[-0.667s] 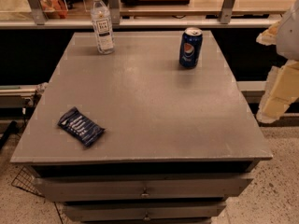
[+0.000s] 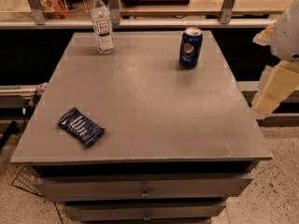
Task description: Move pepsi can near blue plastic bottle
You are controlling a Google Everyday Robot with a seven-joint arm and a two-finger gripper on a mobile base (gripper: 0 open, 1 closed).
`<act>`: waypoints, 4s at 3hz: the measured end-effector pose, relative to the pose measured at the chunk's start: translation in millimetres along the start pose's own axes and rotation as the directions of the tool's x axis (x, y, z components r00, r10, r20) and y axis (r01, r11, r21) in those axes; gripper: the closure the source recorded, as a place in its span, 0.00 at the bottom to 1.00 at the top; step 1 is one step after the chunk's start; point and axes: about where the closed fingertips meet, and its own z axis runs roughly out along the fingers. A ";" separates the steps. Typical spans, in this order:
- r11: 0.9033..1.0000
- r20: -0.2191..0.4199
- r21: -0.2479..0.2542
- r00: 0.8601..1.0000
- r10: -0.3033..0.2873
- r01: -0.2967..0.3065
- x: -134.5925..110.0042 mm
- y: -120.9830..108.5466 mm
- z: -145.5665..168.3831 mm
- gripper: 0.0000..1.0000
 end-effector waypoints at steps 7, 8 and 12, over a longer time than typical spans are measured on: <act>0.923 0.745 -0.057 0.600 0.293 -0.381 -97.8 -190.0 165.7 0.00; 0.913 0.797 -0.084 0.524 0.302 -0.399 -118.2 -198.5 177.8 0.21; 0.915 0.851 -0.064 0.457 0.259 -0.399 -139.1 -225.4 136.6 1.00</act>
Offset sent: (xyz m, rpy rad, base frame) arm 0.1462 -0.0136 -0.0559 0.3717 -0.1576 -0.1696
